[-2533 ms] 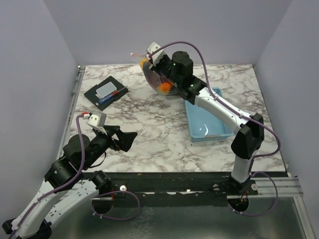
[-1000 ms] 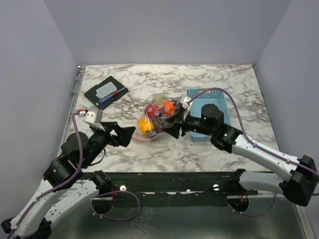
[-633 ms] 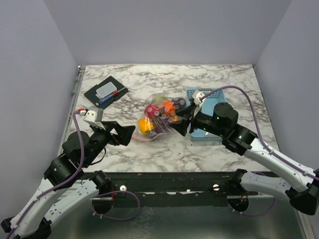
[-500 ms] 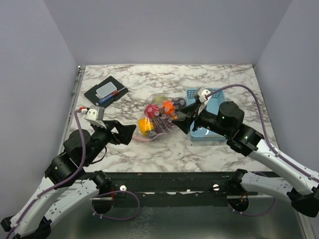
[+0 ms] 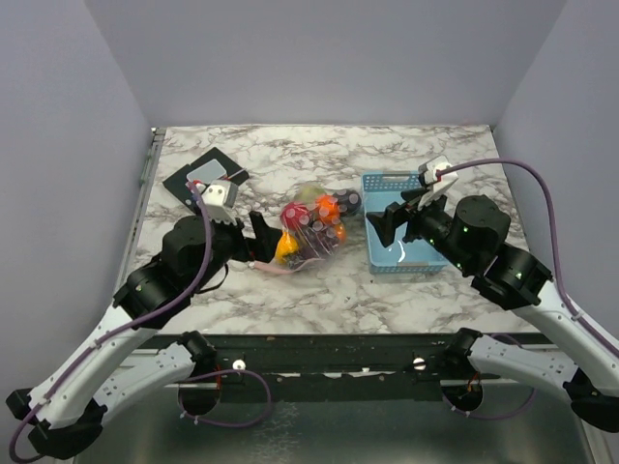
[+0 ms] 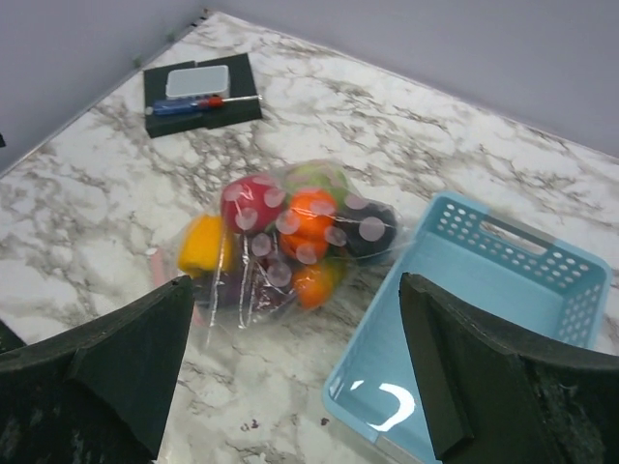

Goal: Place the food in the zip-top bag and seal the zipper
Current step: Place the zipper food storage bag at the center of the board, then reset both arms

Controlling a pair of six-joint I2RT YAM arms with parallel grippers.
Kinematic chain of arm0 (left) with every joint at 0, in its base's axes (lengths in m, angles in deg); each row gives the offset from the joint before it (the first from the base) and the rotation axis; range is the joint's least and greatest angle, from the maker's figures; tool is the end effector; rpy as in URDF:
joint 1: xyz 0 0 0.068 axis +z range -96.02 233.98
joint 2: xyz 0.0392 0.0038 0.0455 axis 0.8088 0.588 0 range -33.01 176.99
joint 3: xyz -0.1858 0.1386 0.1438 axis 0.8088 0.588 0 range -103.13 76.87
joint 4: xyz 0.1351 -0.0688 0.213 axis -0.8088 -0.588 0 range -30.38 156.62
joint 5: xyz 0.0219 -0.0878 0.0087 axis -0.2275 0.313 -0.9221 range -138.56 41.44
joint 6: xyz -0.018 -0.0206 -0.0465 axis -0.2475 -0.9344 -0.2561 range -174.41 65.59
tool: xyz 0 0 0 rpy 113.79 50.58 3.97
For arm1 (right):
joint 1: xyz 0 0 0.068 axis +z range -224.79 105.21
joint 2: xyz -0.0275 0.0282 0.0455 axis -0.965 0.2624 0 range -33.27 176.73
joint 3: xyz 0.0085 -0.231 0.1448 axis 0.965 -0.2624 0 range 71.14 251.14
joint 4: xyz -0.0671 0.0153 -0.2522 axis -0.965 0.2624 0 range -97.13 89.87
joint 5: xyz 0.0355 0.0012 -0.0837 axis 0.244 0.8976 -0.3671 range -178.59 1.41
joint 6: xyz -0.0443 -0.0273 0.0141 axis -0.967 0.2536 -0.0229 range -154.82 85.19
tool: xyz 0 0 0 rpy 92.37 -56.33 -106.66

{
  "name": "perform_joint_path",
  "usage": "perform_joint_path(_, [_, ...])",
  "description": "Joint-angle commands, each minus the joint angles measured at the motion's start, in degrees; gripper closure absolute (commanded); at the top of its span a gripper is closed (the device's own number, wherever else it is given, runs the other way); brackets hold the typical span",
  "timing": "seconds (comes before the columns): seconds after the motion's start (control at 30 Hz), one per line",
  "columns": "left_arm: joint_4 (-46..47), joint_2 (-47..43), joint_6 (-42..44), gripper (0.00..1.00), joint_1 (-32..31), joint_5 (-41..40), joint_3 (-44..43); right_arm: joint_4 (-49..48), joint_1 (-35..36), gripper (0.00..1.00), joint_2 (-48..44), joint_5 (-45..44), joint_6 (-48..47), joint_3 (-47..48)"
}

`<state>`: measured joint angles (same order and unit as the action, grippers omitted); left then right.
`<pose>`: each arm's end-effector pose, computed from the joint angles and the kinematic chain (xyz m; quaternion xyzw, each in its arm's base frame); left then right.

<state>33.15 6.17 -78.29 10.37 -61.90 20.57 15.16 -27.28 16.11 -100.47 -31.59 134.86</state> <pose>0.1042 -0.0878 0.3791 0.0677 0.7952 -0.2534 0.5466 0.1259 0.1266 0.4176 -0.2199 0.7206 0.2091 0.6234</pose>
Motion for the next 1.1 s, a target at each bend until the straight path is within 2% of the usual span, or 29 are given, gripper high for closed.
perform_joint_path(0.0, [-1.2, 6.1, 2.1, 0.01, 0.0, -0.7, -3.6, 6.1, -1.9, 0.06, -1.1, -7.2, 0.1, 1.0])
perform_joint_path(0.2, [0.5, 11.3, 4.1, 0.01, 2.4, 0.9, -6.2, 8.4, -11.8, 0.05, -0.2, 0.8, 3.0, 0.4])
perform_joint_path(0.3, [1.1, 13.1, 4.8, 0.01, 6.8, 5.8, -6.7, 8.5, -21.8, 0.05, 0.7, 9.2, 4.8, 0.1])
perform_joint_path(0.37, [1.6, 14.0, 5.0, 0.01, 10.1, 8.3, -5.9, 8.1, -25.4, 0.05, 1.0, 12.2, 6.5, -0.6])
perform_joint_path(0.57, [4.0, 13.3, 4.1, 0.01, 18.8, 15.1, 0.5, 6.8, -28.2, 0.05, -0.8, 15.3, 8.8, -3.0])
perform_joint_path(0.87, [5.4, 7.6, 3.1, 0.01, 19.1, 13.8, 7.0, 1.3, -28.2, 0.05, -8.0, 17.9, 6.0, -10.0])
perform_joint_path(1.07, [7.7, 0.8, 2.6, 0.01, 19.1, 10.1, 11.6, -2.7, -28.2, 0.05, -14.8, 18.6, 4.5, -15.9])
